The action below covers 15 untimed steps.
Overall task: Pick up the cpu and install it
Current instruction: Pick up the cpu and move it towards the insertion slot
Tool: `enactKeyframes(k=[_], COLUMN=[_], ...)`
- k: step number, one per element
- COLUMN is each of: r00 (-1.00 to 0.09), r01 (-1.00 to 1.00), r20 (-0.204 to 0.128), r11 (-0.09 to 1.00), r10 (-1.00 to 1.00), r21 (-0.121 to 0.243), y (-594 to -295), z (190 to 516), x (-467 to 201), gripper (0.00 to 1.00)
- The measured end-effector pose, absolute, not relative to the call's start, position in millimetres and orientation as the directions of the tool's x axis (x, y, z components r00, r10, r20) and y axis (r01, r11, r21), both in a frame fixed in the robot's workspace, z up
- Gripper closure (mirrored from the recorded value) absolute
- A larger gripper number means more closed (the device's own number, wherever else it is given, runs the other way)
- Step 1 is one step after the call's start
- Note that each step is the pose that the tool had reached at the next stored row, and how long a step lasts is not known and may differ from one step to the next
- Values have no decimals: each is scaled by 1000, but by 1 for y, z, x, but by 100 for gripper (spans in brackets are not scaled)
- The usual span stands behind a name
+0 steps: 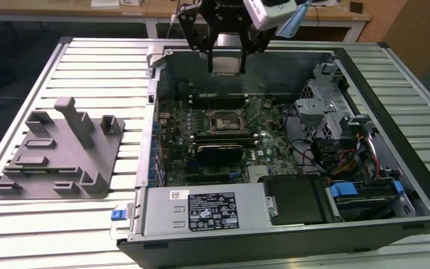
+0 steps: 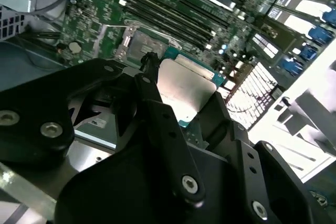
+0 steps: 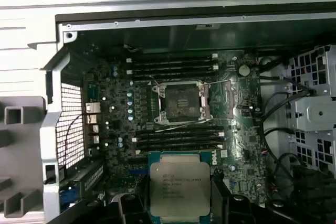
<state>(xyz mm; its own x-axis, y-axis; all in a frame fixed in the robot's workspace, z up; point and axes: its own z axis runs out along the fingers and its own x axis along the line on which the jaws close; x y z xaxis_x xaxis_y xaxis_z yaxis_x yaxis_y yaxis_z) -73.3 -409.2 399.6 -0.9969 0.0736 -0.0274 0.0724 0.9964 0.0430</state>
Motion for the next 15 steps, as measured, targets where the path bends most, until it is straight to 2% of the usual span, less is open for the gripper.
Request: enactKeyframes(k=[15], r00=[-997], r01=[72], r20=[-27], r11=[996], r10=[73], r21=[43], y=[-409], z=[394], x=[-64], gripper=[45])
